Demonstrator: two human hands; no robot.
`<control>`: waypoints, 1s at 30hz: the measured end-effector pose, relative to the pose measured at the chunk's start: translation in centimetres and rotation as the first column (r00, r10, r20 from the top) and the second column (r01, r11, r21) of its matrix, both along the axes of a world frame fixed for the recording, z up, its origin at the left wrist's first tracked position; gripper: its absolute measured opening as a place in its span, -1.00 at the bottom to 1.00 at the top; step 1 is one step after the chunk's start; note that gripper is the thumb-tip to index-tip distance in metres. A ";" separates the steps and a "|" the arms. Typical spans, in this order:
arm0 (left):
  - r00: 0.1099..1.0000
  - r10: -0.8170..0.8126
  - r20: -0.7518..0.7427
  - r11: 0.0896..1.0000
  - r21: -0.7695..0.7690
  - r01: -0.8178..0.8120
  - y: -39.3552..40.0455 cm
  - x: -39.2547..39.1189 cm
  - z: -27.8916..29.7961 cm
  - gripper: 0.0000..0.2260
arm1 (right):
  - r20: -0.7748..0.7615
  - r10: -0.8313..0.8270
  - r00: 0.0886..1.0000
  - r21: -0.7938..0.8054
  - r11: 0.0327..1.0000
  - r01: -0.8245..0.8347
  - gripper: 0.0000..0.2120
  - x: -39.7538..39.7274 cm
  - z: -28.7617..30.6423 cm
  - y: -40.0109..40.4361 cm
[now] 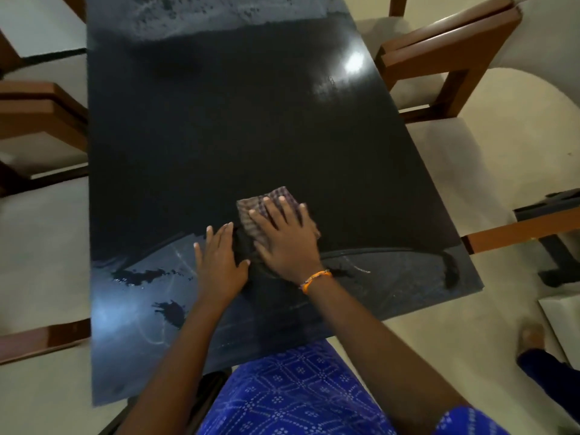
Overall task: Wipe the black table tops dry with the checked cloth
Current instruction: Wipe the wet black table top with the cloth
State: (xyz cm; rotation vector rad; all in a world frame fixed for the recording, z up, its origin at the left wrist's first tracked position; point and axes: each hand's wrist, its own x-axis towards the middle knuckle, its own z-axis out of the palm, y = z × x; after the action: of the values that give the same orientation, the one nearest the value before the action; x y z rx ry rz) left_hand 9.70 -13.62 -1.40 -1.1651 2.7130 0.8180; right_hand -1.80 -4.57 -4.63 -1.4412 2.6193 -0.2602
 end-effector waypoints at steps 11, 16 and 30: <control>0.994 0.055 -0.099 0.998 0.007 -0.054 -2.4 4.9 -0.8 -0.37 | -0.021 -0.347 0.938 -0.013 0.938 0.346 -0.40 -4.4 -0.3 3.5; 0.964 0.205 -0.172 0.979 0.048 -0.199 -5.5 9.6 -0.8 -0.46 | -0.040 -0.255 0.966 0.027 0.966 0.256 -0.38 1.1 -0.3 -2.1; 0.867 0.449 -0.215 0.888 0.218 -0.405 -10.0 19.6 -1.8 -0.49 | 0.044 0.325 0.945 0.044 0.944 -0.327 -0.38 18.6 -0.3 -18.6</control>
State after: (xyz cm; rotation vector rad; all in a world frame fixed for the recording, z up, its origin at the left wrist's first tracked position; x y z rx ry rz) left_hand 29.28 -23.64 -3.17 -1.7669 2.5311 1.3109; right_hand 16.84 -23.17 -4.98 -1.7992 2.2903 -0.1775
